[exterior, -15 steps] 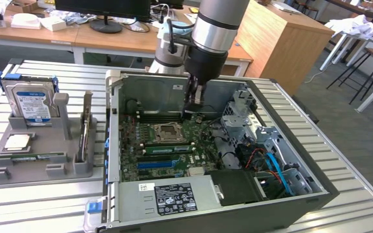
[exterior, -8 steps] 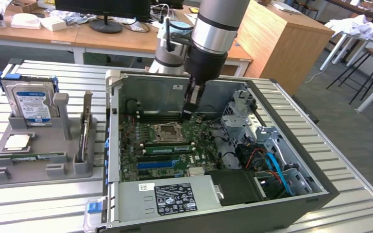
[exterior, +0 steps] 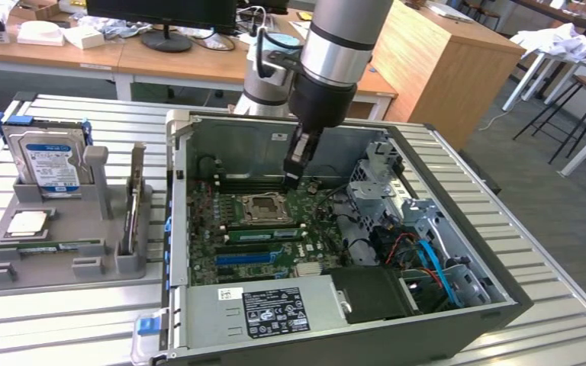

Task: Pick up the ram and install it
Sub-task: 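Press down the ram until it locks into place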

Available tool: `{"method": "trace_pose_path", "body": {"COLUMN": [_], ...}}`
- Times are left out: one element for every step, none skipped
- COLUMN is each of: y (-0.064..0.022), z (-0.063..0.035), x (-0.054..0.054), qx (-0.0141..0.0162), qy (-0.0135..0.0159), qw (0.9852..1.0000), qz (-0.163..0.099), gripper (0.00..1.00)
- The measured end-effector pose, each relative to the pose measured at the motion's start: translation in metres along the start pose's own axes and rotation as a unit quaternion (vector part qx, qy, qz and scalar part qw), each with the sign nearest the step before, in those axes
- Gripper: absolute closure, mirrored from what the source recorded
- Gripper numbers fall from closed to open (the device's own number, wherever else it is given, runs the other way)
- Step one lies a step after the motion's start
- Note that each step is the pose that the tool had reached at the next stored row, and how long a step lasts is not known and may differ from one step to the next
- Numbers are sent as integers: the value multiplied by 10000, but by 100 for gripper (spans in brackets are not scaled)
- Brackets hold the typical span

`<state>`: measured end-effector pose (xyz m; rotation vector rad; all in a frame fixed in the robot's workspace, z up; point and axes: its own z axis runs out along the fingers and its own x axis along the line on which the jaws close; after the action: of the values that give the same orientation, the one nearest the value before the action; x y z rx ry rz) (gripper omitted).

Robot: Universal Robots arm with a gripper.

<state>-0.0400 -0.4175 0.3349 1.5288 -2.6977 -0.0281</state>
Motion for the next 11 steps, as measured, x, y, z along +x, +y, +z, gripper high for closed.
{"method": "trace_pose_path", "body": {"y": [0,0,0,-1,-1,-1,-1,-1,-1,-2,-2], "z": [3,7,10,18,25,28,32,36,40,43,47], "x": [0,0,0,0,-1,-1,-1,-1,-1,-1,-1], "qx": [-2,-5,-7,-12,-17,-19,-22,-24,-26,-29,-31], "qy": [-4,-7,-11,-17,-23,-26,-30,-33,-36,-39,-43], "qw": [10000,9998,9996,9990,9980,9974,9967,9959,9950,9940,9930], "qz": [90,179,269,458,636,726,815,905,995,1090,1179], "gripper": [90,90,90,90,90,90,90,90,90,90,90]}}
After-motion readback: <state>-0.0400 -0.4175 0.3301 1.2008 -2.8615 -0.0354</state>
